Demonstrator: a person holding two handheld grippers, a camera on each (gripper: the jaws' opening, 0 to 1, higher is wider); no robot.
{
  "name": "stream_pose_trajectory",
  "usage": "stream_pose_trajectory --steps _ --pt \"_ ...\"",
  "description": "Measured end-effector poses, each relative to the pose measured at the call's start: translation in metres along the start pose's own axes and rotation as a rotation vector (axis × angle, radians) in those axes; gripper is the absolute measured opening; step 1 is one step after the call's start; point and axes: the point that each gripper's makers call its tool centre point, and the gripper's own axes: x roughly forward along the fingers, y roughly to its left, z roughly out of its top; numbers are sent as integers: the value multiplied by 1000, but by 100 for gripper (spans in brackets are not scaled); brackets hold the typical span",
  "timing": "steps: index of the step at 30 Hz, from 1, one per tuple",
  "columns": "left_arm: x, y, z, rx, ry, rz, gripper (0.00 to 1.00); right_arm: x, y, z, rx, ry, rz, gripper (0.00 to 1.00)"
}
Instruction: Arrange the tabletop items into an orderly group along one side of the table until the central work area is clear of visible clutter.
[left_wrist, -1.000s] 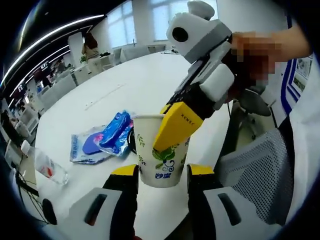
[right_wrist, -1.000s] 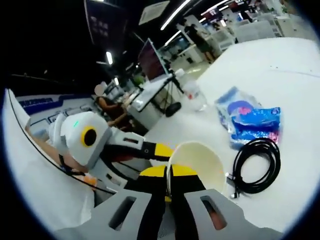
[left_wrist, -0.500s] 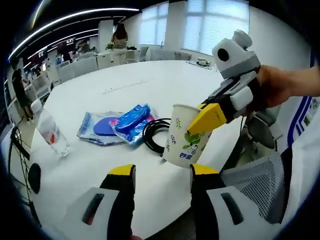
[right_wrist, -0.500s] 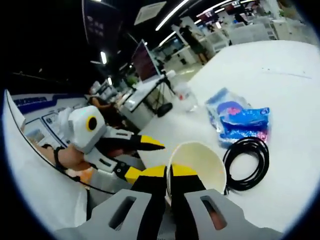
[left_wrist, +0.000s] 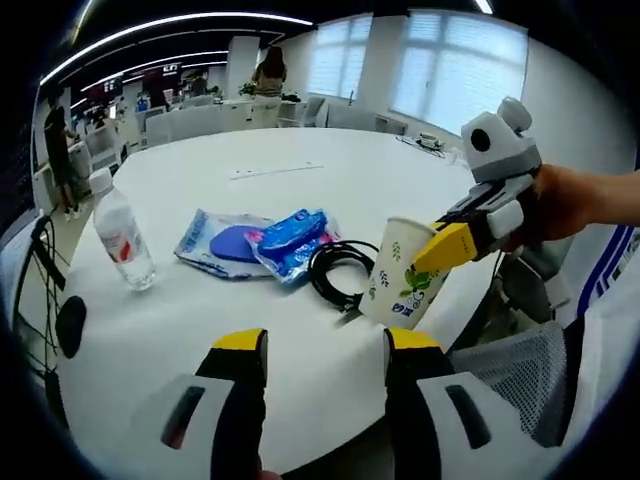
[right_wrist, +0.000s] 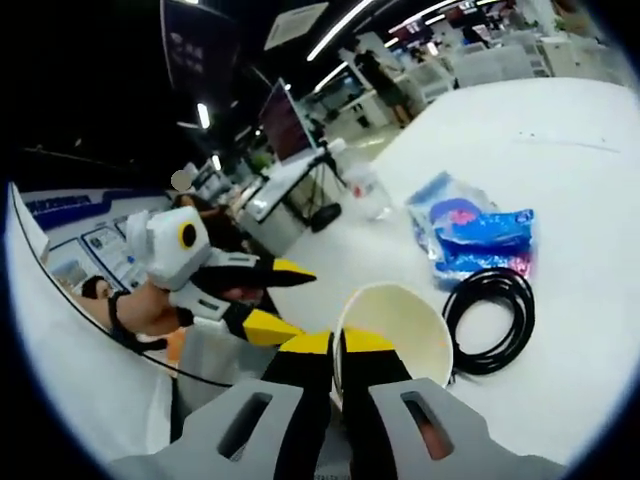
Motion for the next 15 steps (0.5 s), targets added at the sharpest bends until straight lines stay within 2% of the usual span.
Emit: stream_pose_trajectory --steps 8,15 --pt "-6 5 -6 -39 -5 13 47 8 -6 0 -12 23 -10 0" --pt "-16 14 -12 -84 -20 40 47 29 -10 -2 -151 143 -21 0"
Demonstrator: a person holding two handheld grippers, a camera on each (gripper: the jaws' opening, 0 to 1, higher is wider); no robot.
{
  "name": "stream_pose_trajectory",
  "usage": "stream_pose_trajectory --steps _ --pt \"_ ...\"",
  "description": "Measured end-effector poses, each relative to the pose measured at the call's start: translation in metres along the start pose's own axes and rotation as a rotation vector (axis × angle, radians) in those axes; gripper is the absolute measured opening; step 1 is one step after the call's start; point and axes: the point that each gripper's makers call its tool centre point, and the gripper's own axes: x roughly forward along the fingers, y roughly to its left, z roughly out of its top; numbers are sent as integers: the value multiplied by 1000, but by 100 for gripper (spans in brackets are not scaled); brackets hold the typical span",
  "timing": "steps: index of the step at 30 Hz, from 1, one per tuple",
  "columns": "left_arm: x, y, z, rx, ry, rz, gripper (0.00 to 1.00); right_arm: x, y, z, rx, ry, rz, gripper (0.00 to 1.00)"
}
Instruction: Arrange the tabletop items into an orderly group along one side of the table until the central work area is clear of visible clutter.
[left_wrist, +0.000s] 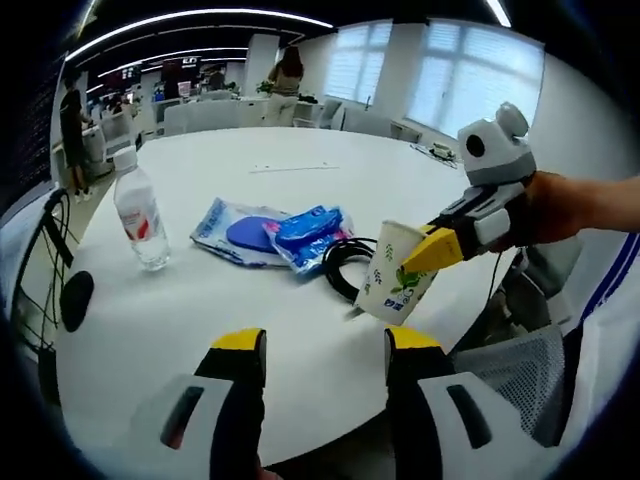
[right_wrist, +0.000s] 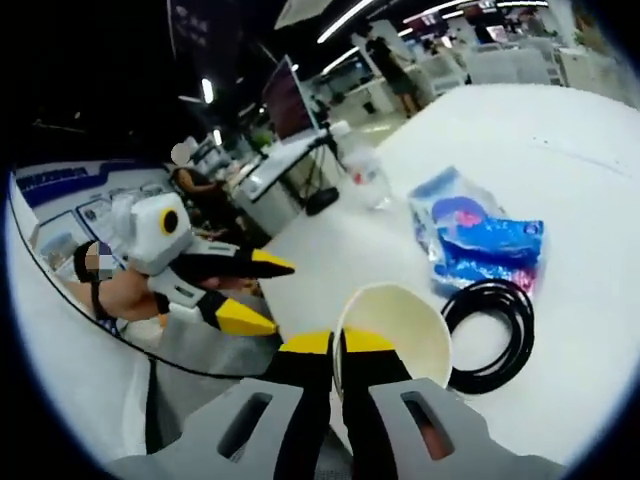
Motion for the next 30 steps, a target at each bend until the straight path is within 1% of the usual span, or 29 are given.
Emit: stream_pose_trajectory --steps 5,7,13,17,18,19,20,21,22,27,30 --pt "-8 9 -4 -34 -14 28 47 19 0 5 -123 74 -4 0" --pt "-11 12 -6 -47 -17 38 47 28 -2 12 -162 82 -16 0" --pt "-17 17 -13 -73 -21 54 47 55 0 20 -248 147 9 0" --pt "-21 19 -17 -87 -24 61 47 73 0 25 -355 203 20 0" --pt "-21 19 -17 -87 -24 63 47 77 0 25 -372 213 19 0" --pt "-22 19 -18 -86 -21 67 47 82 -1 25 -398 239 16 0" --pt "-22 20 -19 -75 -16 74 47 89 -2 27 -424 248 11 0" --pt "-23 21 -20 -59 -10 78 47 91 -3 28 -434 251 8 0" --pt "-23 21 -20 -55 -9 76 47 99 -6 32 -482 261 -6 0" --pt "-25 22 -20 -58 -14 73 47 118 -8 40 -549 297 -8 0" --pt "-27 25 -22 -42 -5 80 47 130 -7 42 -573 316 8 0"
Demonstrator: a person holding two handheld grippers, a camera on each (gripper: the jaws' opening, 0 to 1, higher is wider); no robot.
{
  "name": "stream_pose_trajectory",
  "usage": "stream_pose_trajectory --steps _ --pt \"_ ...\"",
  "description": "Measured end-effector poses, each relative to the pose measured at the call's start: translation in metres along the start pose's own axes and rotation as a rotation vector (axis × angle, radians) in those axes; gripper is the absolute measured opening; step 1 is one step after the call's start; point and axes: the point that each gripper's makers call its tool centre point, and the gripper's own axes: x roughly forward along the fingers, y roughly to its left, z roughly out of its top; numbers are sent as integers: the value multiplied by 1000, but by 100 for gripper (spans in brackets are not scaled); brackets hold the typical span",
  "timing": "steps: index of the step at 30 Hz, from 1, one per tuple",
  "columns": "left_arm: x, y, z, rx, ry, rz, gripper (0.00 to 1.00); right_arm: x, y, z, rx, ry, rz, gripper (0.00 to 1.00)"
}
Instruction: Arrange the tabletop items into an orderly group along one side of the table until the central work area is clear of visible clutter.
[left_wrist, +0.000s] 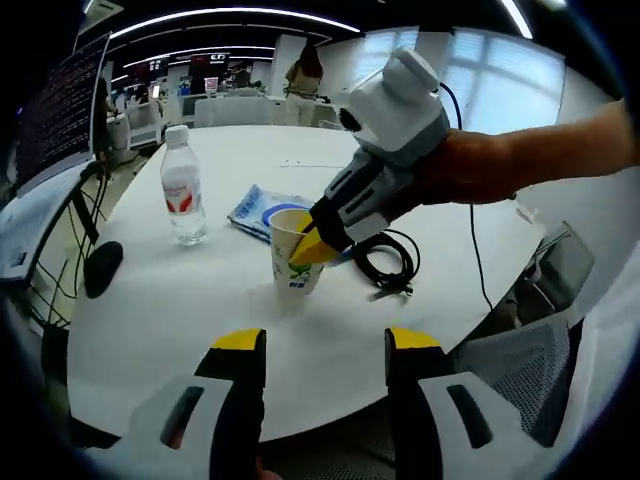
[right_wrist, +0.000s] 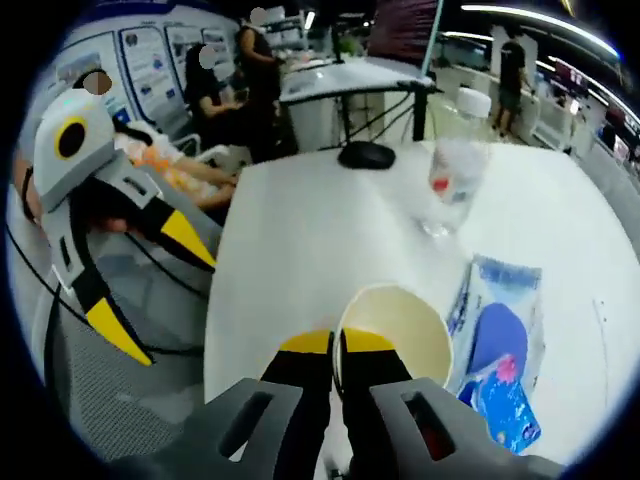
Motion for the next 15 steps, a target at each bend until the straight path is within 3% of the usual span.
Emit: stream_pose_trajectory --steps 4,15 --pt "-2 3 -2 2 2 -1 47 12 -3 5 -52 35 5 0" --pt "-1 1 -1 -13 -15 -18 50 35 -26 19 -98 77 16 0"
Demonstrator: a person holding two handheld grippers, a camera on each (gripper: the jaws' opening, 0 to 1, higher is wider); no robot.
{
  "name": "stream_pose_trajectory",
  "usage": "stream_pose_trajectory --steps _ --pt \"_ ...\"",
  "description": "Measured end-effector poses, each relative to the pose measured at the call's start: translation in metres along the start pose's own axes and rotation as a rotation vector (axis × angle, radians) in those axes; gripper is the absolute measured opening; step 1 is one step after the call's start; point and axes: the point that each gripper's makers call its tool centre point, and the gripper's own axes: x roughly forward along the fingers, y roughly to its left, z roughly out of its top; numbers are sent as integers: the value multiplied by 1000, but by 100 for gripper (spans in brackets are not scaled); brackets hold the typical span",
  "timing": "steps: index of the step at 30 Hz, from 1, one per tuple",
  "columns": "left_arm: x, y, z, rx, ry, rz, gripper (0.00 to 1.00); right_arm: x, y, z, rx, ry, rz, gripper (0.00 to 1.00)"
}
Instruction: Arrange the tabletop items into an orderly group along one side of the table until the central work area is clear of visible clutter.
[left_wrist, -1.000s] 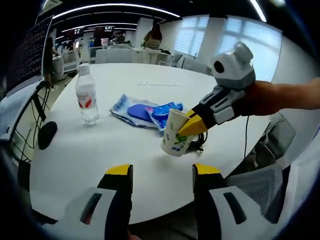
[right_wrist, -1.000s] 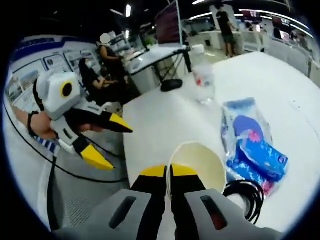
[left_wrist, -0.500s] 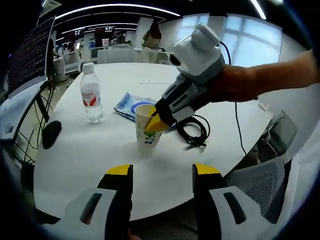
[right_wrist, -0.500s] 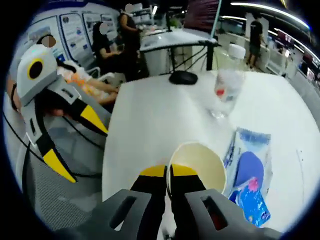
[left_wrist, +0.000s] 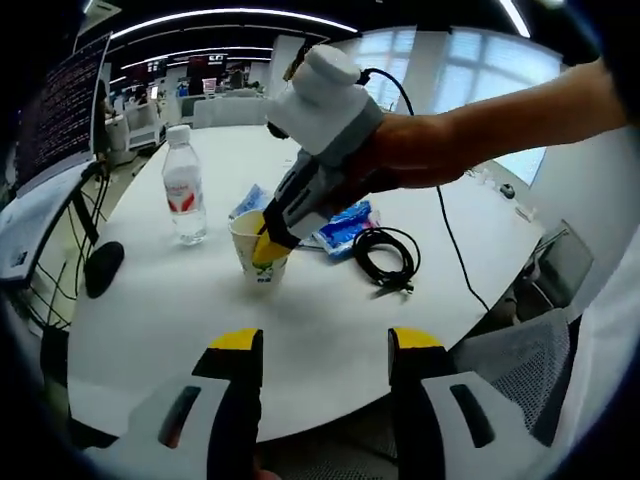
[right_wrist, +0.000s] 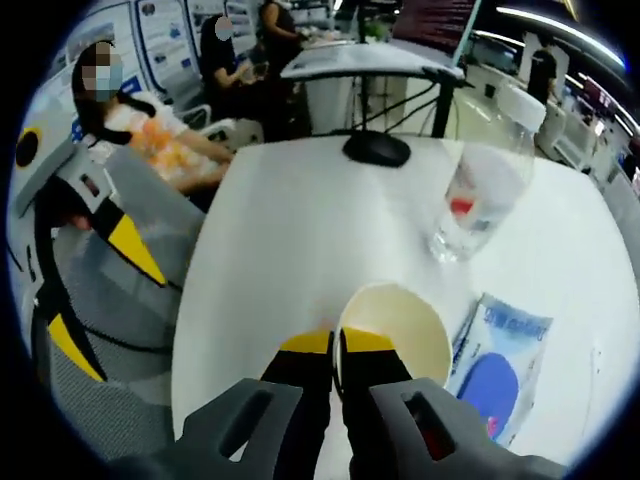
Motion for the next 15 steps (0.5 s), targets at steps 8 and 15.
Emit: stream_pose_trajectory --steps 8,15 --pt "2 -1 5 -8 -11 -7 50 12 -19 11 -68 35 -37 0" --pt "0 5 4 -18 -14 -5 50 19 -39 14 -137 88 -81 0"
